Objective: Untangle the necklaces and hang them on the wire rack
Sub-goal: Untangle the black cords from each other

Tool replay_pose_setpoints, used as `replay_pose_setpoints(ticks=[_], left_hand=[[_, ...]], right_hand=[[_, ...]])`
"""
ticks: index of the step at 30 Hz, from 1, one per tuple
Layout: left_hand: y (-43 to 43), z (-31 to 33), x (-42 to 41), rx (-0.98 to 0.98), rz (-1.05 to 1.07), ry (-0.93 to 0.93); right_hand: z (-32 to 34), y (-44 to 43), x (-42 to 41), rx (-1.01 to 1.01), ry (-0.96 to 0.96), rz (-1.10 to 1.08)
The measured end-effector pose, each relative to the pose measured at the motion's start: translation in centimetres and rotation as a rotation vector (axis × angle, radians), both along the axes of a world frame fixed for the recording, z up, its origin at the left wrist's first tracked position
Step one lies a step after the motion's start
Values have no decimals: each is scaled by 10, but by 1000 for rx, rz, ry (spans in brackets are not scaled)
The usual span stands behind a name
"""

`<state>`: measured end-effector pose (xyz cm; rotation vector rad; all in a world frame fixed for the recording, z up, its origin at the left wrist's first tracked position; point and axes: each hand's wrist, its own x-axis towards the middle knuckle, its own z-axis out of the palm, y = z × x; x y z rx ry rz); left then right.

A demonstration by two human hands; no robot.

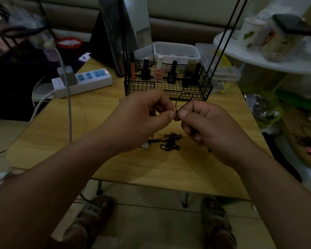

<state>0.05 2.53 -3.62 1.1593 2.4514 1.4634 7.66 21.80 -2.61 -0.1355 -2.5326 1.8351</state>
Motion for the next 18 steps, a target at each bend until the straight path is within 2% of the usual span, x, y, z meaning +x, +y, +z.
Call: replay_pose_setpoints(ticks=[6,10,14,18], left_hand=[[1,-2,0,-14,-24,4],[3,1,2,39,-10,-105],[3,4,1,71,3,-167],[5,5,2,90,-2,-180]], right_hand=[[5,1,2,154,57,10],[7,-1,6,82,61,-51],[6,-4,12,195,298,-219],[5,-9,15,310,396,-183]])
